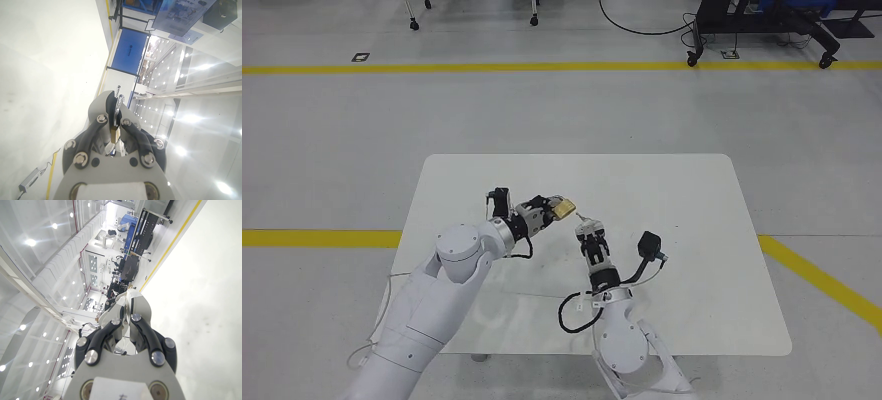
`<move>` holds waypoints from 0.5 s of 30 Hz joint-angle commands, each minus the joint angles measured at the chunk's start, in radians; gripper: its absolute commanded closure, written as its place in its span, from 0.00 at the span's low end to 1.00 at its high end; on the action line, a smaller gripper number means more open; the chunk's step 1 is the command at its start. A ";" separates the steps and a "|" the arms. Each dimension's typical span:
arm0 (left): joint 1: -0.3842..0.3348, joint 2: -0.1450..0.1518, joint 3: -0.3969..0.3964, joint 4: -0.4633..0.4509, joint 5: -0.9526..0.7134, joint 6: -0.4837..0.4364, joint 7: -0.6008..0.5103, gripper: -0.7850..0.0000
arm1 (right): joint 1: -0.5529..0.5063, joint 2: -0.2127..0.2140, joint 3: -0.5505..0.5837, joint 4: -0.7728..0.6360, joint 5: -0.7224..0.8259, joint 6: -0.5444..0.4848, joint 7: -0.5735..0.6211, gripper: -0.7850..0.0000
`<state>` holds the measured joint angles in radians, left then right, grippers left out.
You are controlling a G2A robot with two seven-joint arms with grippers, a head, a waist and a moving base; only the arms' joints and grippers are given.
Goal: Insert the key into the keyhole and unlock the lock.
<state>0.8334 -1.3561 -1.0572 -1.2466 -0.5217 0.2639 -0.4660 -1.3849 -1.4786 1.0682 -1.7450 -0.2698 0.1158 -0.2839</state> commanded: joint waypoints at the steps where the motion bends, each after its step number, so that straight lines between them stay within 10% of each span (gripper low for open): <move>1: 0.002 -0.003 0.004 0.000 -0.006 0.000 0.006 1.00 | -0.007 -0.003 0.003 -0.006 0.012 0.003 -0.018 1.00; 15: 0.009 -0.020 0.023 -0.001 -0.022 0.015 0.070 1.00 | 0.010 -0.025 -0.038 0.011 0.007 0.075 -0.052 1.00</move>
<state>0.8424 -1.3749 -1.0338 -1.2493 -0.5418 0.2793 -0.3977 -1.3753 -1.5020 1.0306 -1.7346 -0.2631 0.1883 -0.3311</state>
